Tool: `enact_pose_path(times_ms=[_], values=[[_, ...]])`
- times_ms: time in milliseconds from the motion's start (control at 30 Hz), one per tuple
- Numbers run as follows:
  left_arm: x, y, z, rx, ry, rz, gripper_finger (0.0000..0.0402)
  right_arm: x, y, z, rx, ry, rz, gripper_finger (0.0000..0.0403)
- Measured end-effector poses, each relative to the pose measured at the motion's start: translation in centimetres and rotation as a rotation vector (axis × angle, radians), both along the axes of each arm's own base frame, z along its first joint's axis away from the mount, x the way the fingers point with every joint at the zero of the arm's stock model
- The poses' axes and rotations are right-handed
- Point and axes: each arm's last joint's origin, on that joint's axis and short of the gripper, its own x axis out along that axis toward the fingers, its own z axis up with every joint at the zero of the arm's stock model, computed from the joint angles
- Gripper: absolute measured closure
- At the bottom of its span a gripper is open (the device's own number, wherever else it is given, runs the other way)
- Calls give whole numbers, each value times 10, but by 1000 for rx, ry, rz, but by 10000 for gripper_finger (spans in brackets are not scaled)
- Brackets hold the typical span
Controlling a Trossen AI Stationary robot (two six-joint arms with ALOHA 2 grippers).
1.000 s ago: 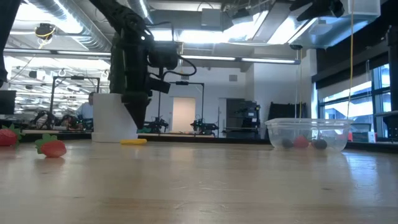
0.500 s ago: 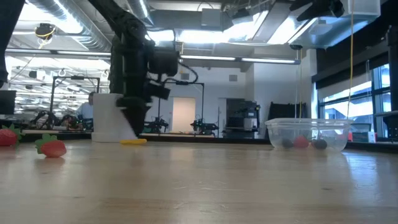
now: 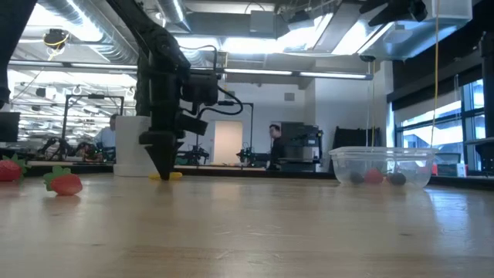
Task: Pick and placing Produce into tupperware
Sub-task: Put the yellow corn into the transparent bin
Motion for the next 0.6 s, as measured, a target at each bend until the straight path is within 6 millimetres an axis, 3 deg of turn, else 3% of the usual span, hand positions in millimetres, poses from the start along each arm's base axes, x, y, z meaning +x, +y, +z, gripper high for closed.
enact_pose_path(times_ms=[233, 600], values=[[0, -1, -1, -15, 1, -3, 248, 0, 0, 0, 0, -1, 0, 148], [1, -7, -2, -56, -4, -32, 382, 0, 0, 0, 0, 0, 1, 148]])
